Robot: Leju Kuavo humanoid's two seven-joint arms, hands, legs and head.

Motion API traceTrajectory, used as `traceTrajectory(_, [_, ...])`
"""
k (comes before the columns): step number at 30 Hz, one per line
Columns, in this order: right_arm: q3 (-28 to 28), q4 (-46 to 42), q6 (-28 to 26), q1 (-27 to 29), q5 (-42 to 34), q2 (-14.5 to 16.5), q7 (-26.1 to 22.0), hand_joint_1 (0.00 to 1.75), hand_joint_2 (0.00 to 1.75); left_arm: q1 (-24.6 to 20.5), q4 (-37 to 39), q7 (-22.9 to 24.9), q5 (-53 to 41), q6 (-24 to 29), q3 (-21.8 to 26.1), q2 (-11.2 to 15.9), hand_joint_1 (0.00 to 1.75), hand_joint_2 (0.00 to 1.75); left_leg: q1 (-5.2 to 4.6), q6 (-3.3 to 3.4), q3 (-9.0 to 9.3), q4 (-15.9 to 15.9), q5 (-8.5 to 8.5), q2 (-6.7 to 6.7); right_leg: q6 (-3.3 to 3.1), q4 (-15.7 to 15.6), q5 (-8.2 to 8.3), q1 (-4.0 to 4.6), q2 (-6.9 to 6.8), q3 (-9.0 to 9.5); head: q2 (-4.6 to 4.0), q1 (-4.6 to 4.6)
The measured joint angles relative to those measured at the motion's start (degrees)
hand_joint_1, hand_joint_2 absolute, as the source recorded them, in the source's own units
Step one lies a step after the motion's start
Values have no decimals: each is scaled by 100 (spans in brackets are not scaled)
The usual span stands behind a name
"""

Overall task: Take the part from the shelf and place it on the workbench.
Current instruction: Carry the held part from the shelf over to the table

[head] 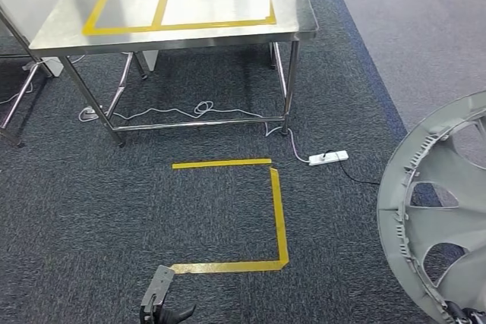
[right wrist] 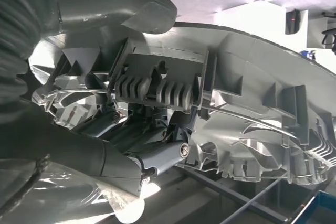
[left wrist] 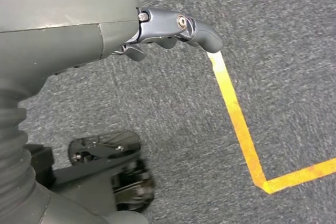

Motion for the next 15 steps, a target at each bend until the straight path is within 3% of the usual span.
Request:
traceTrajectory(1, [-1,2,0,-4,0,9,-4,175,175,7,0,0,1,0,1,1,0,175,12,-5,0,-4,81,5,1,2,-7,0,-24,9,0,0])
traceTrajectory(2, [-2,3,0,-8,0,15,-8,175,175,10,0,0,1,0,1,3,0,175,20,-1,104,-232,261,18,8,3,-16,0,-46,26,0,-1])
traceTrajectory(4, [-4,3,-1,-12,0,22,-16,175,175,4,0,0,1,1,1,6,0,175,16,36,464,-990,653,93,39,3,-42,6,-82,51,0,1])
traceTrajectory(5, [-11,3,-2,-15,0,27,-26,175,175,-2,0,-3,1,1,1,5,0,175,4,60,605,-1309,746,128,64,9,-57,16,-95,55,0,1])
traceTrajectory(8, [-58,4,-17,-26,0,50,-60,175,175,7,0,-19,3,-2,2,-2,0,175,-14,70,696,-1598,749,150,70,33,-82,47,-121,38,0,20])
traceTrajectory(10, [-75,5,-22,-32,-1,54,-77,175,175,18,0,-27,4,-4,3,-3,0,175,-21,72,688,-1595,752,144,58,8,-65,41,-125,48,0,27])
traceTrajectory(15, [-86,5,-20,-38,-9,84,-103,175,175,14,0,-31,8,6,3,-3,0,175,-33,130,687,-1593,742,145,125,-66,-25,32,-117,81,0,27])
